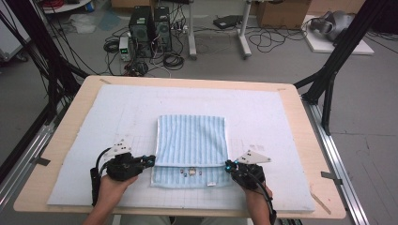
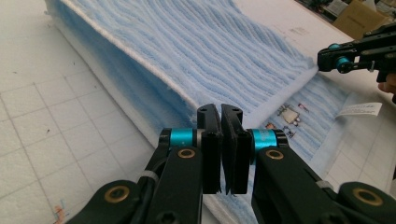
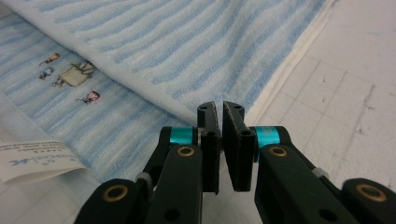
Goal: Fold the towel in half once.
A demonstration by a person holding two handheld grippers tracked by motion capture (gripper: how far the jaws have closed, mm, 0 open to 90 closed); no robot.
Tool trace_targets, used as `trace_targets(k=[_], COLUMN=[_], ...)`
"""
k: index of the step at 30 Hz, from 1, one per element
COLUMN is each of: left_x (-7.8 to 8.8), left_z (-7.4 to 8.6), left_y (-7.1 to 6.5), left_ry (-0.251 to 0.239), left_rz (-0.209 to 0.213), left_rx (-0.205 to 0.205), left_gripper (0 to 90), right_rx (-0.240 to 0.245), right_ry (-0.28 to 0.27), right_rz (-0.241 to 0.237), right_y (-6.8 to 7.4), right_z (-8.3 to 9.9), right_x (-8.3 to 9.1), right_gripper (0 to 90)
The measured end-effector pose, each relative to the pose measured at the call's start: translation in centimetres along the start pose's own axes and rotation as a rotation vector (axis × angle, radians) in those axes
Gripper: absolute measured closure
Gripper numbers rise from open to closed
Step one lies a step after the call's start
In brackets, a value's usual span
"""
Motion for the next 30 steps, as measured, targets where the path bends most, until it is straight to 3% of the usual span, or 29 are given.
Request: trace_targets(k=[9, 16, 25, 30], left_x=[2.3, 3.4, 3.2, 2.5], left_z=[0.3, 1.5, 3.5, 4.6], left_y=[-1.0, -1.8, -2.2, -2.1], left_ry=[-0.03, -0.016, 0.029, 0.064], left_rz=[0.055, 0.07, 0.07, 0.046], left_rx=[0.017, -0.007, -0.016, -0.036], left_gripper=[86.4, 86.4, 86.3, 86.2], right_rx=[0.048, 0.07, 0.072, 0.054], right_ry=[-0.046, -0.063, -0.033, 0.006], right_rz=[-0.011, -0.023, -0.027, -0.034], right_y=[1.7, 3.4, 4.3, 4.3], right_z=[-0.5, 0.2, 1.6, 2.9], right_x=[2.2, 3.7, 4.0, 3.4], right_gripper=[85.4, 85.4, 85.5, 85.3])
Point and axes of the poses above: each handheld gripper's, and its own axes: x roughly backward along the jaws, z roughly out of its underside, y roughly to its left, the point moved 8 cm from there along -x, roughly forward along the jaws, and after that the axes turned 13 degrees about -z, right-handed, at the moved point
